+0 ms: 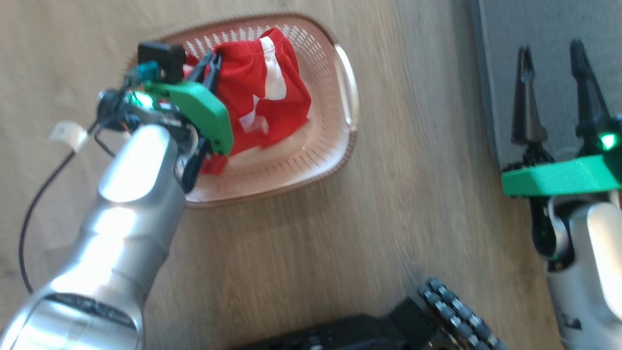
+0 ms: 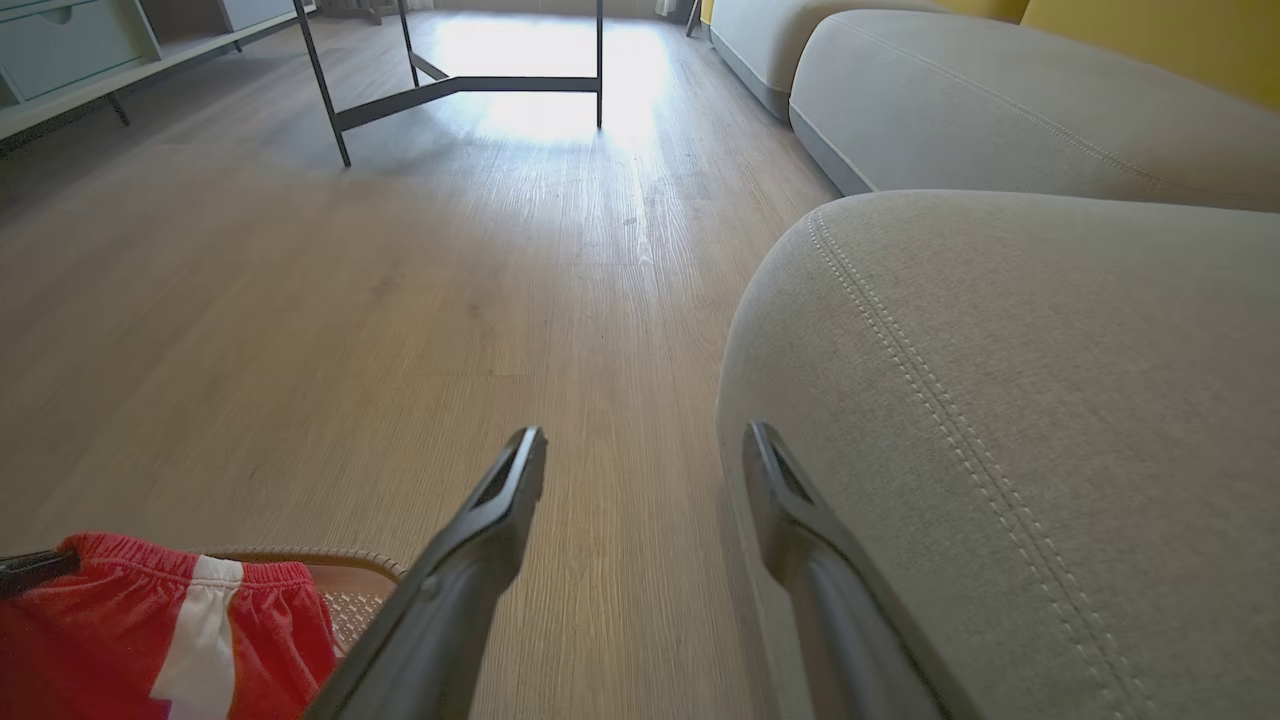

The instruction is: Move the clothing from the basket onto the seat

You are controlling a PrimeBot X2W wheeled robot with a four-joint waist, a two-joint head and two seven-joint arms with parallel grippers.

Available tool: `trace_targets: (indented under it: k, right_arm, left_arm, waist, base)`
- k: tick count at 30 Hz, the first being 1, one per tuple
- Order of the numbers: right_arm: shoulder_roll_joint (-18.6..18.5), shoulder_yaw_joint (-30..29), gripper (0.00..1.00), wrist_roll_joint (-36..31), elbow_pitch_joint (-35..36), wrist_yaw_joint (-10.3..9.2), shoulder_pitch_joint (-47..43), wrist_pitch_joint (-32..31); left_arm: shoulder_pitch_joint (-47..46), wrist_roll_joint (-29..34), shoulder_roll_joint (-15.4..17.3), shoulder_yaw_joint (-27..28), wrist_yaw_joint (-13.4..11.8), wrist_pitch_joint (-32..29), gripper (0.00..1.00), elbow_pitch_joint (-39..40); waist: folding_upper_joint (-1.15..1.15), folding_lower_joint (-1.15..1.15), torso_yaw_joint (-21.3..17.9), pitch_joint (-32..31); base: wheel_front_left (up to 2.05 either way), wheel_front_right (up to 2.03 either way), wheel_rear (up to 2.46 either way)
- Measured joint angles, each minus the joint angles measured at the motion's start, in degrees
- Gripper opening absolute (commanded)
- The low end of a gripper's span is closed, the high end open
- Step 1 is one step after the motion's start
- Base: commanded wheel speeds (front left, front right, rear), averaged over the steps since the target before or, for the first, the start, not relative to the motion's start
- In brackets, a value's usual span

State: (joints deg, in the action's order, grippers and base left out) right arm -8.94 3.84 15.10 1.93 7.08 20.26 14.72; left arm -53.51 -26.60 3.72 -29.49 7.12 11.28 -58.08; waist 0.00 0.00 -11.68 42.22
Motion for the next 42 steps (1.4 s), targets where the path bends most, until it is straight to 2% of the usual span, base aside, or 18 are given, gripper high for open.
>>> trace_targets:
  k: [10, 13, 22, 27, 33, 42]
  right_arm:
    - [-4.7, -1.2, 1.0, 0.2, -2.0, 0.0, -7.6, 0.0]
    - [-5.7, -1.1, 1.0, 0.4, -2.5, 0.01, -9.7, 0.0]
    - [-6.7, -0.4, 1.0, 1.7, -4.1, 0.01, -16.0, 0.0]
    - [-8.4, 4.3, 1.0, 1.7, -4.9, 0.01, -16.6, 0.0]
    - [-10.0, 9.6, 1.0, 2.2, -5.8, 0.0, -15.2, 0.0]
    - [-11.4, 20.5, 1.0, 3.7, -7.2, 0.01, -8.7, 0.0]
  left_arm:
    - [13.3, -5.5, 4.3, 2.2, -0.2, 2.5, 0.0, 11.7]
    - [17.5, -6.1, 5.3, 3.2, -1.5, 2.5, 0.0, 16.0]
    - [30.6, -8.1, 9.8, 6.1, -7.6, 0.8, 0.0, 30.0]
    - [35.2, -8.5, 12.7, 7.5, -10.8, -1.6, 0.0, 37.2]
    - [37.6, -9.0, 15.4, 8.4, -13.3, -4.1, 0.0, 43.8]
    - [38.2, -8.7, 16.9, 7.9, -14.2, -6.9, 0.0, 53.3]
  waist:
    - [0.0, 0.0, 7.0, -12.6]
    - [0.0, 0.0, 9.1, -16.3]
    - [0.0, -0.01, 14.6, -27.0]
    - [0.0, -0.01, 16.8, -31.0]
    - [0.0, -0.01, 17.8, -33.2]
    - [0.0, 0.0, 18.3, -33.8]
  base:
    - [0.0, 0.0, 0.0]
    - [0.0, 0.0, 0.0]
    - [0.0, 0.0, 0.0]
    - [0.0, 0.0, 0.0]
    - [0.0, 0.0, 0.0]
    - [0.0, 0.0, 0.0]
